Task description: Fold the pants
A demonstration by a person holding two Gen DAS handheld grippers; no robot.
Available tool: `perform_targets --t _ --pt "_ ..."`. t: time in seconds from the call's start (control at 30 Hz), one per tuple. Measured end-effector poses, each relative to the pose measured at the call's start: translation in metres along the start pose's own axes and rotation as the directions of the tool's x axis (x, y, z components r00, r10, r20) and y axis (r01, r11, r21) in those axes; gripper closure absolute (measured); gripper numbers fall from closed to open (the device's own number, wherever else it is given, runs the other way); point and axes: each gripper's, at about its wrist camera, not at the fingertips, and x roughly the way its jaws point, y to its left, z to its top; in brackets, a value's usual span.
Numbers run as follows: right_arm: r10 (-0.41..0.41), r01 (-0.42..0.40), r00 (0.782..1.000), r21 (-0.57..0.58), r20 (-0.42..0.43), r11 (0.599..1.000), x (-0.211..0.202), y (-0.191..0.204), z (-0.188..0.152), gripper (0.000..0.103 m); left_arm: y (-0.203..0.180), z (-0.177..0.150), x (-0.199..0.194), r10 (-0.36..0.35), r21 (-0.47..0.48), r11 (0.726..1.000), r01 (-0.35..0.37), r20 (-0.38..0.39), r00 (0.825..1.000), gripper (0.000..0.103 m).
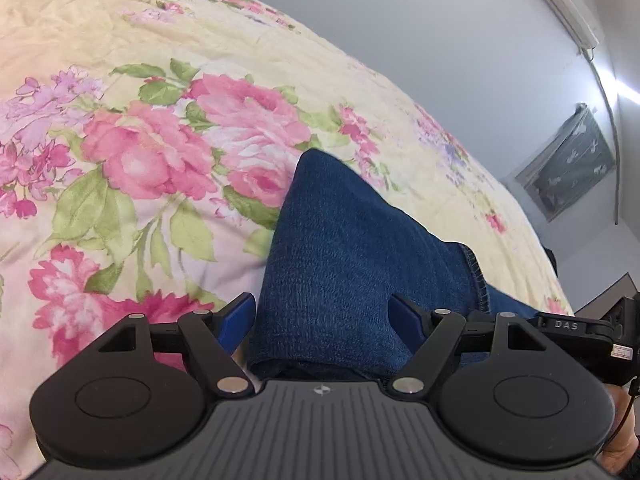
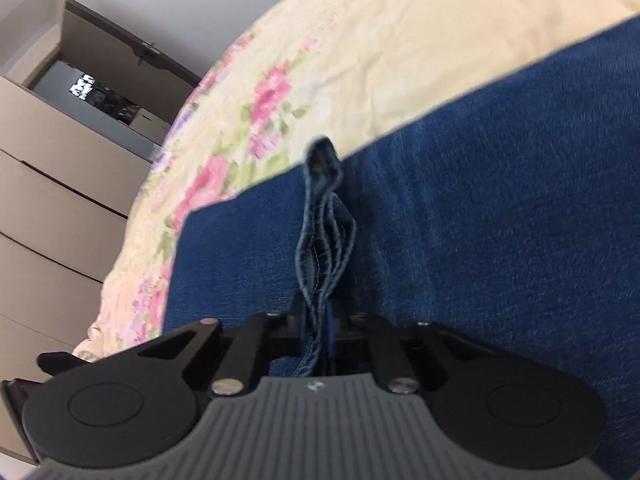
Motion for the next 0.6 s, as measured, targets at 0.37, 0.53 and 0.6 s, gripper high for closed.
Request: perform_targets --t 0.37,0.53,0.6 --pt "-0.156 0.157 0.988 -0.048 0.009 0.986 -0.005 -0.013 -0.001 0.099 -0.015 -0.017 0.034 0.066 0.089 0.994 -0.058 -0.086 0.994 0.019" --pt "-0.265 0.297 0.949 -0.197 0.173 0.934 -0.029 0.019 -0.020 0.083 -0.014 -0.015 0.033 0.061 0.090 0.994 -0.053 -0.084 0.995 0.019" --pt "-0.260 0.335 0.929 -0.296 0.263 0.894 -0.042 0.039 -0.037 0.082 -0.014 -0.016 0.033 0.057 0.084 0.995 -0.050 -0.082 0.995 0.019"
